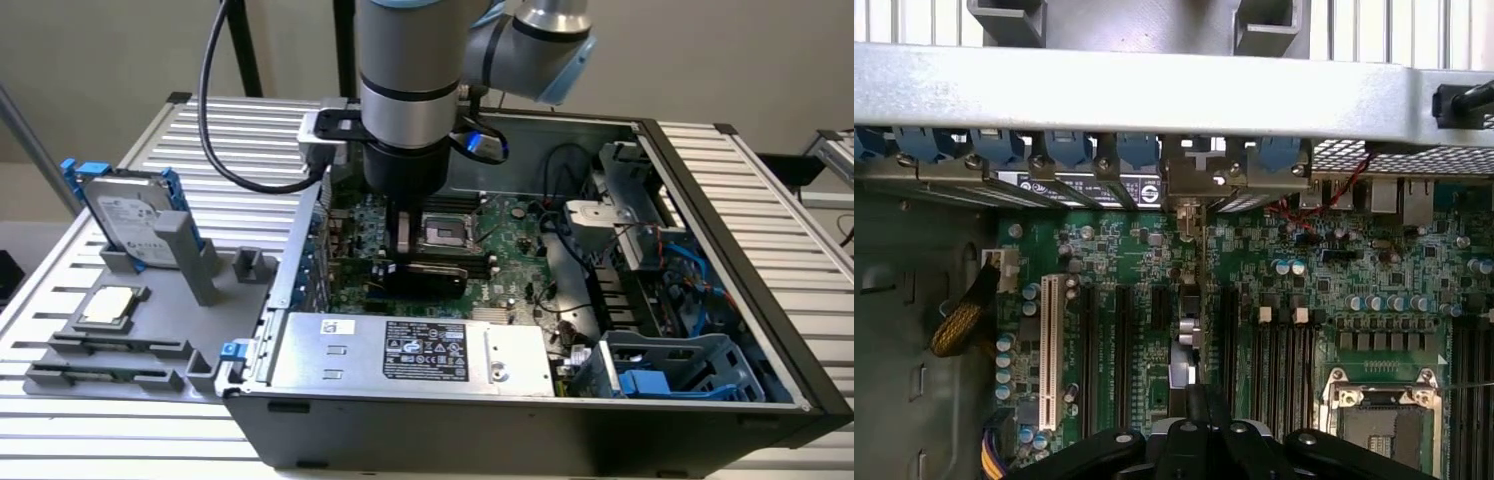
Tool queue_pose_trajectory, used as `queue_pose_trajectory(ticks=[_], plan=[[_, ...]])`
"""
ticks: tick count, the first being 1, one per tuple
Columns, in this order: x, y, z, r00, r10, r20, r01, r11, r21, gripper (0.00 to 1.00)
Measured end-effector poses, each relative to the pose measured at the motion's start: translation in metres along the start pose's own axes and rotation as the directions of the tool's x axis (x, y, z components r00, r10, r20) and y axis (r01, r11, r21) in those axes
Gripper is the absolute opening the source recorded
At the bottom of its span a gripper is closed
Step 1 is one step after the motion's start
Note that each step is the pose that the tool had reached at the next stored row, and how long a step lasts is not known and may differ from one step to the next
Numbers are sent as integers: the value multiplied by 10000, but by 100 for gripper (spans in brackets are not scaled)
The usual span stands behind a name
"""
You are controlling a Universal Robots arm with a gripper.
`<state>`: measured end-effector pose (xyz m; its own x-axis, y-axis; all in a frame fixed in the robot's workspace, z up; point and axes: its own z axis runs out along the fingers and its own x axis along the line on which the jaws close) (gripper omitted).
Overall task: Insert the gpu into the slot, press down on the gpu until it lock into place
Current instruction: 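Press down on the gpu until it lock into place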
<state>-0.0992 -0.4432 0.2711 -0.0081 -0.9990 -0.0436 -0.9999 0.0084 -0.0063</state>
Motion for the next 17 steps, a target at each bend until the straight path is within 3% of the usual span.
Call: queue_pose_trajectory(ticks=[9,10,14,17], plan=[[1,0,50,10000,-1,4,1,10000,0,11],[-3,-2,25,10000,0,22,0,10000,13,11],[-7,-6,-166,10000,-1,3,1,10000,-11,11],[-10,-34,-299,10000,1,4,-1,10000,-51,11]])
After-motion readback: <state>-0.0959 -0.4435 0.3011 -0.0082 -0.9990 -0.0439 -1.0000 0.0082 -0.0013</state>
